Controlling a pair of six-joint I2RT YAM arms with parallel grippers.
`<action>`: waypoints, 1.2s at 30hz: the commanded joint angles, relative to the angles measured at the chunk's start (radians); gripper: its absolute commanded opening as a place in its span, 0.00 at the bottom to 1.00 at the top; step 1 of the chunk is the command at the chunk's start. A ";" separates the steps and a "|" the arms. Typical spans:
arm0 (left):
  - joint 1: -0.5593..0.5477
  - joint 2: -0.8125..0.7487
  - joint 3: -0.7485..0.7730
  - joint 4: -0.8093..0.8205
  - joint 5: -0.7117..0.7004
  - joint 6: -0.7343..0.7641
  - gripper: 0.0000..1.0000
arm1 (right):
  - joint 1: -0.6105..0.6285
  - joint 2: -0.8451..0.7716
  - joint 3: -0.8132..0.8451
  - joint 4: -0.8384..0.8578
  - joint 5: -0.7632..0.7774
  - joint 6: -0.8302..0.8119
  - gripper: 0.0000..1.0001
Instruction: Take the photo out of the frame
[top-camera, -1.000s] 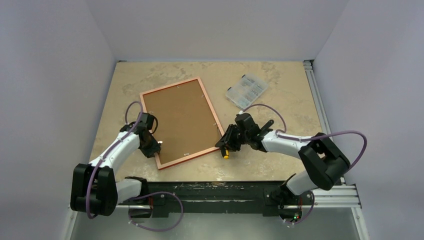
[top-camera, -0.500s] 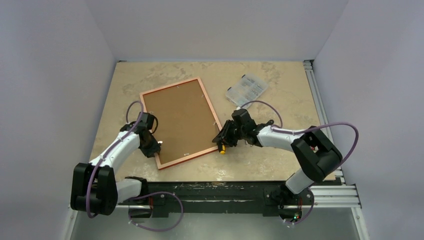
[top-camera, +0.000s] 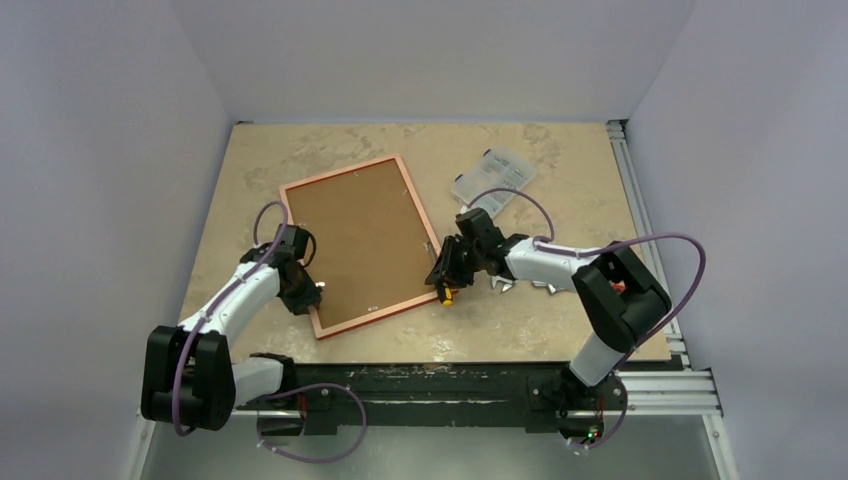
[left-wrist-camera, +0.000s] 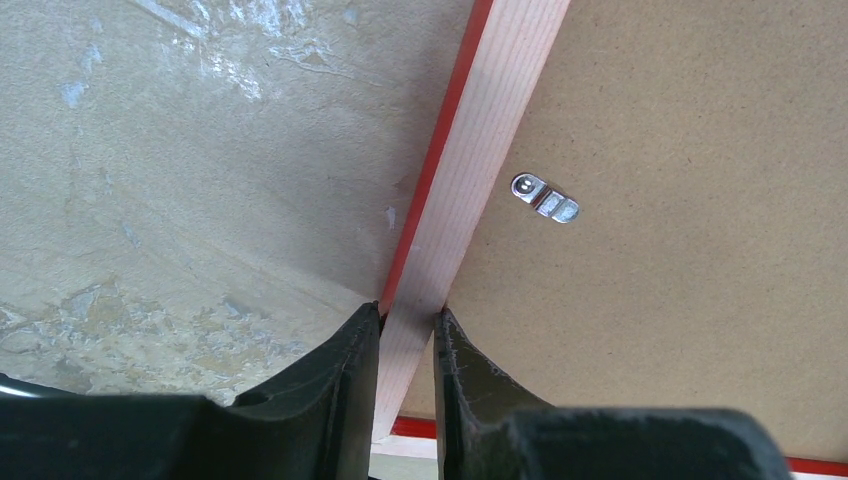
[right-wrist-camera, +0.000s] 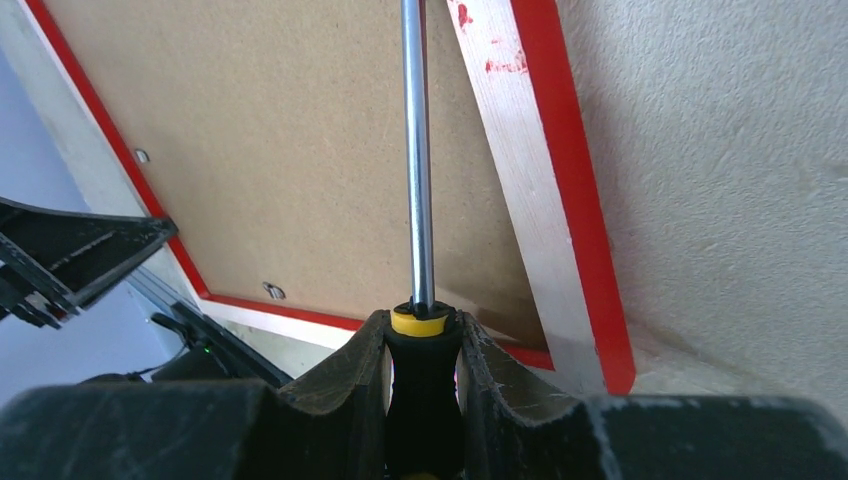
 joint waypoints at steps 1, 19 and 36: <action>-0.004 -0.003 0.010 0.010 -0.017 0.011 0.00 | -0.004 -0.014 0.041 -0.074 -0.044 -0.091 0.00; 0.039 -0.078 0.217 -0.158 -0.058 0.038 0.62 | -0.007 -0.476 0.088 -0.385 0.277 -0.347 0.00; -0.518 -0.120 0.182 -0.034 0.102 -0.347 0.68 | -0.007 -0.897 -0.208 -0.439 0.344 -0.276 0.00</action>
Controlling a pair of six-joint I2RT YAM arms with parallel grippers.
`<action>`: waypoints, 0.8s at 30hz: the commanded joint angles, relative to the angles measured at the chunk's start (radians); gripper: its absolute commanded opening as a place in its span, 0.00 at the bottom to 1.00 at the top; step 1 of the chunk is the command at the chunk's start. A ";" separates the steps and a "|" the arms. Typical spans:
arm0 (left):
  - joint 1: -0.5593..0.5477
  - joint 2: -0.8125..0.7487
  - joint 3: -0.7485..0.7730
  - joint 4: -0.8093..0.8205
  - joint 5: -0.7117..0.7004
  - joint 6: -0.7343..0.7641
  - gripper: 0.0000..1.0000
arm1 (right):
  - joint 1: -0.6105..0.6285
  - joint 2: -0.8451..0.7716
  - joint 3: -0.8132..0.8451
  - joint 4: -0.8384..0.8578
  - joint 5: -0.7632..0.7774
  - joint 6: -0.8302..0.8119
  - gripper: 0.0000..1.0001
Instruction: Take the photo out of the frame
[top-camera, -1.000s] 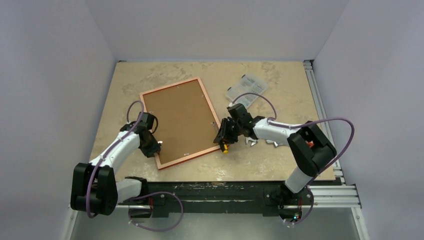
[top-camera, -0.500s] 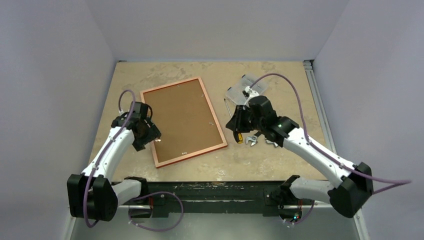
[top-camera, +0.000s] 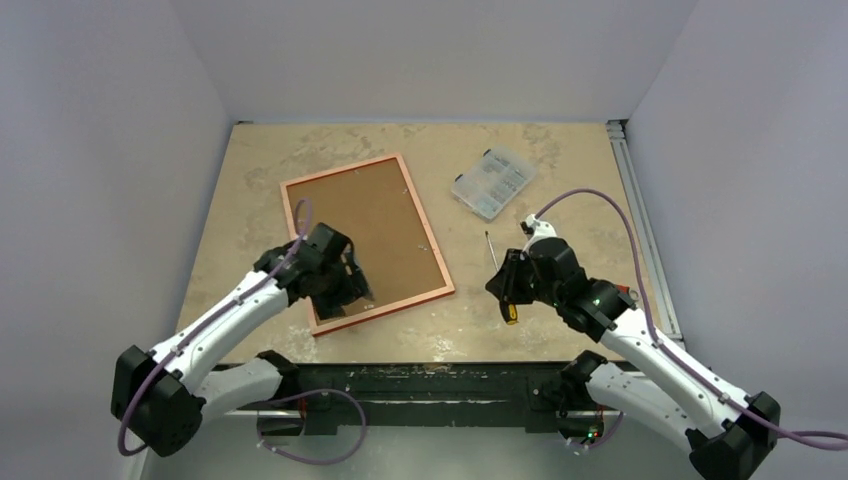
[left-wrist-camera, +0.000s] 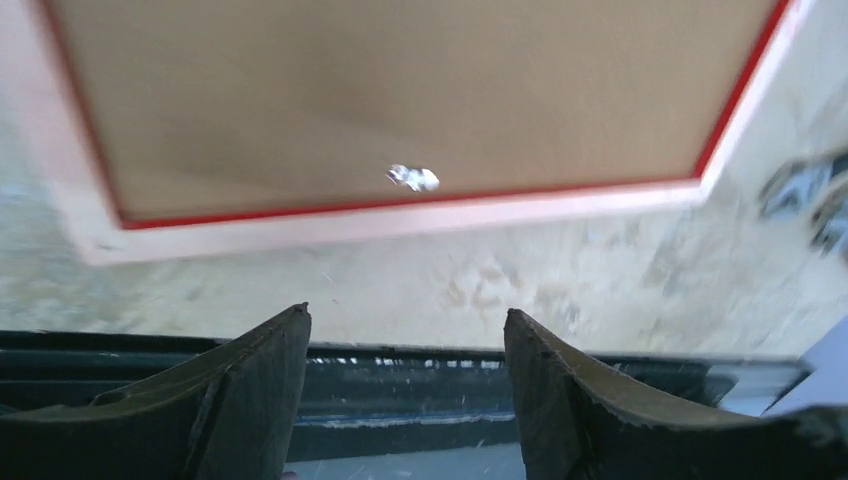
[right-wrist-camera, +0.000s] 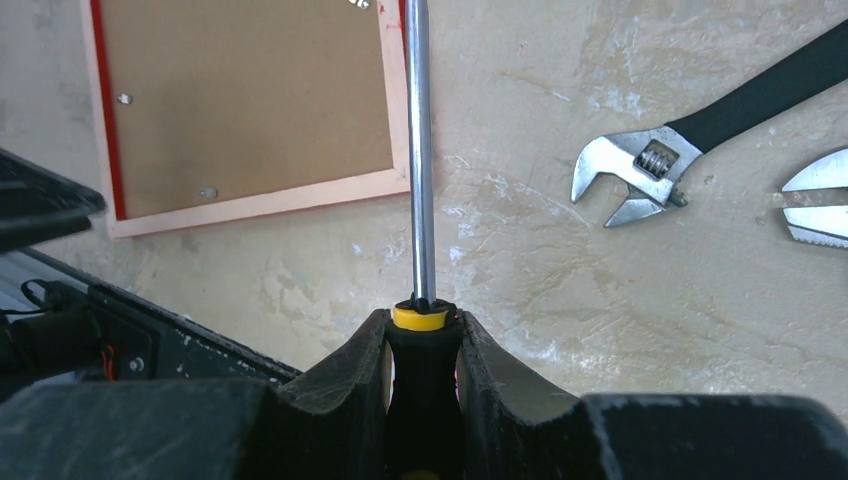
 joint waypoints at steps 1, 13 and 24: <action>-0.290 0.061 0.042 0.116 -0.110 -0.150 0.67 | -0.003 -0.069 -0.022 0.009 0.017 0.028 0.00; -0.478 0.371 0.015 0.292 -0.040 -0.272 0.57 | -0.002 -0.095 -0.057 0.035 -0.091 0.071 0.00; -0.147 0.306 -0.154 0.252 -0.044 -0.184 0.59 | -0.001 0.137 -0.063 0.232 -0.236 0.093 0.00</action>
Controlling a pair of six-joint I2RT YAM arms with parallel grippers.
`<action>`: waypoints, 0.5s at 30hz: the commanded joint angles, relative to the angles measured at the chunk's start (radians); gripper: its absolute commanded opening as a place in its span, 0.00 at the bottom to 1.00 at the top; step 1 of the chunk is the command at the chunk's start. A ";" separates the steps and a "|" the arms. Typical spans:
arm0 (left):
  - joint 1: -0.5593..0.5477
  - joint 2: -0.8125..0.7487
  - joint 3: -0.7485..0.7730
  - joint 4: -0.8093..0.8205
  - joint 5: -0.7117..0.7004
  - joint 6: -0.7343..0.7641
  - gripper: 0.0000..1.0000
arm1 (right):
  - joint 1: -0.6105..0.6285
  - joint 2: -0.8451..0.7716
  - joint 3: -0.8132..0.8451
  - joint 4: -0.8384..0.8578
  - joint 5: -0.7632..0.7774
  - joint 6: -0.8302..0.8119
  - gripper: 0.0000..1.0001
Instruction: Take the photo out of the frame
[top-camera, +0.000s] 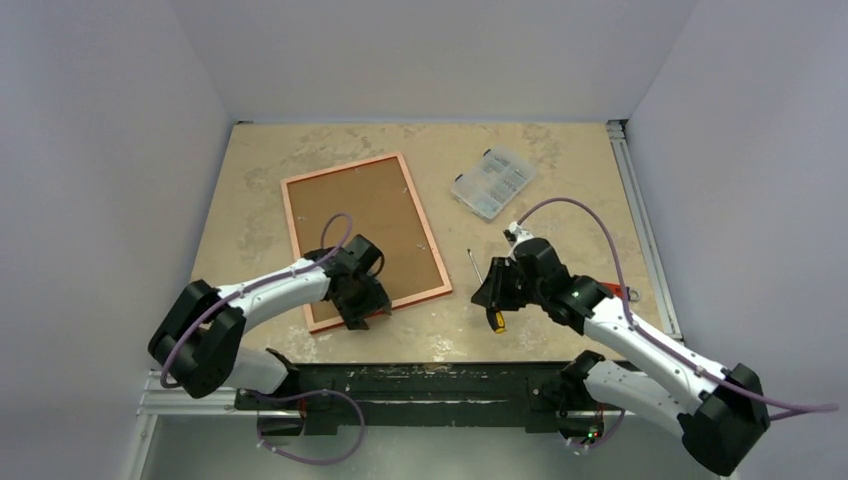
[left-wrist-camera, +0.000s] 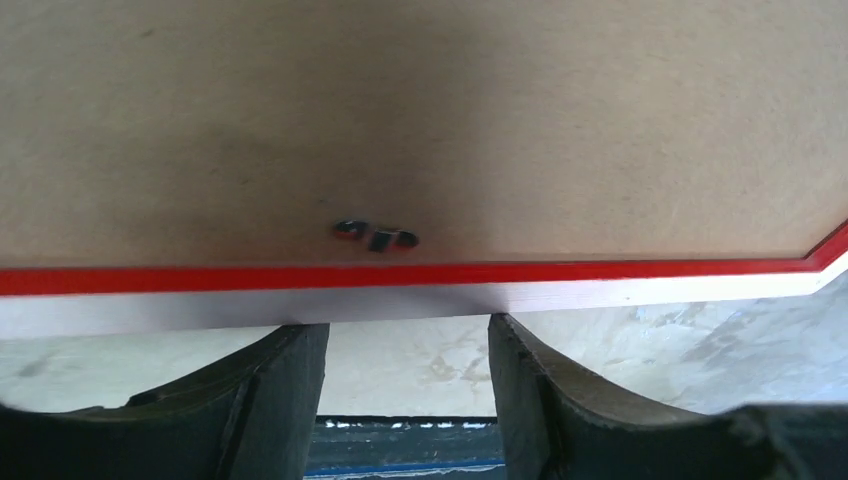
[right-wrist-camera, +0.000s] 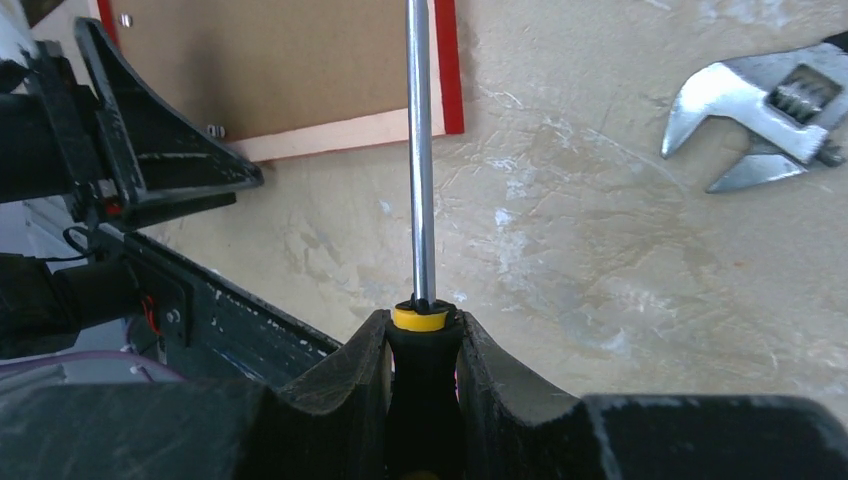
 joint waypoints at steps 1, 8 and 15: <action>0.155 -0.058 -0.094 -0.028 -0.045 0.057 0.59 | -0.002 0.117 0.017 0.174 -0.101 0.023 0.00; 0.335 -0.175 -0.123 -0.063 0.057 0.225 0.59 | -0.001 0.442 0.226 0.194 -0.172 -0.005 0.00; 0.333 -0.319 -0.086 -0.079 0.187 0.307 0.61 | -0.002 0.736 0.509 0.187 -0.209 0.027 0.00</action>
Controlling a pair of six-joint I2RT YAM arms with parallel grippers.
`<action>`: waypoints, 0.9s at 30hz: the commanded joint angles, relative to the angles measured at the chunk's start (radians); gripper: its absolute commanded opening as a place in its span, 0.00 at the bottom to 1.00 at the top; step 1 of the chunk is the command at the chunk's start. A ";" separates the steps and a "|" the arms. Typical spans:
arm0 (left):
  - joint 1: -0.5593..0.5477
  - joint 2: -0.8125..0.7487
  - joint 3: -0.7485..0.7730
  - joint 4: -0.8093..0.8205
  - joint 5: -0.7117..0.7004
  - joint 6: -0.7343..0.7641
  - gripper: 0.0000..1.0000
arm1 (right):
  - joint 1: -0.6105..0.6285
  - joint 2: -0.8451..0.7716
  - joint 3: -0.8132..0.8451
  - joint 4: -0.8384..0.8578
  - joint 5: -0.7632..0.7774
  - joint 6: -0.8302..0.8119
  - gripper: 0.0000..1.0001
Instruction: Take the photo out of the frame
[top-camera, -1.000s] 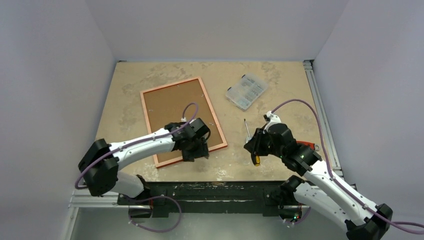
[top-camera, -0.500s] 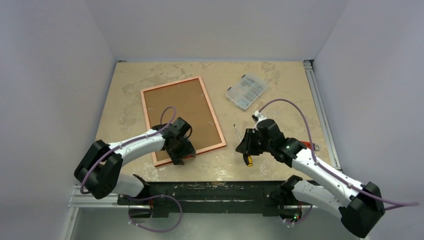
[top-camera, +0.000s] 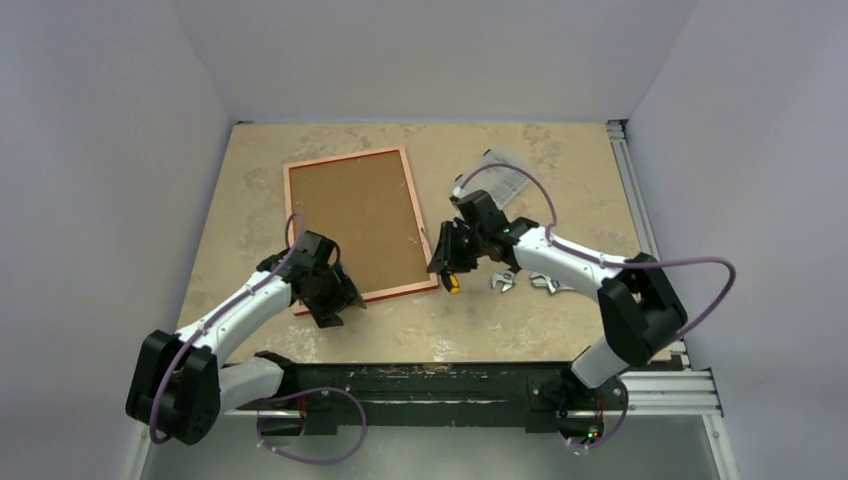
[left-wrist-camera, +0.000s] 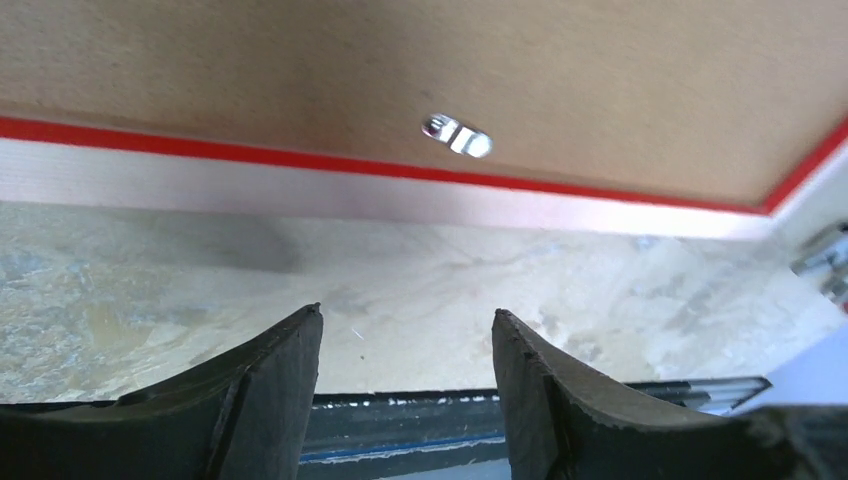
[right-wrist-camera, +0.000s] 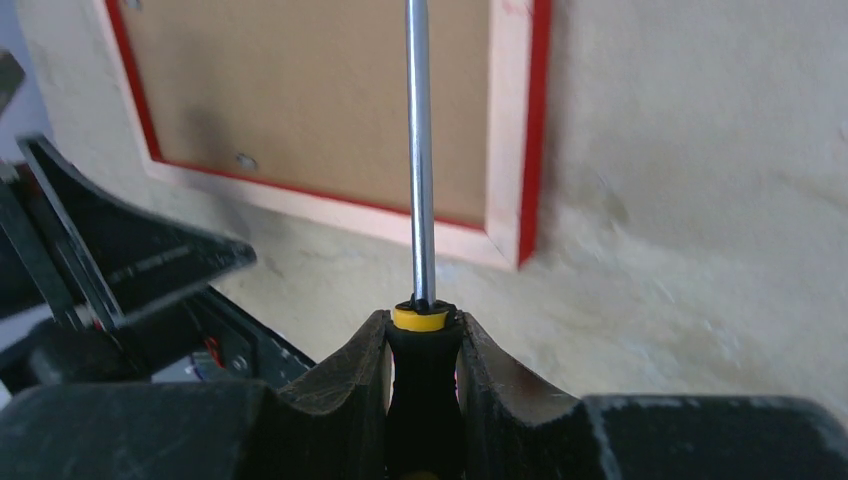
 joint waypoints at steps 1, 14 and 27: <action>0.005 -0.107 0.049 -0.025 0.044 0.105 0.61 | -0.001 0.132 0.191 0.045 -0.053 0.026 0.00; 0.008 0.072 0.237 -0.042 -0.125 0.248 0.59 | -0.026 0.528 0.626 -0.132 0.066 0.126 0.00; 0.015 0.133 0.172 0.014 -0.120 0.187 0.58 | -0.046 0.666 0.791 -0.197 0.126 0.199 0.00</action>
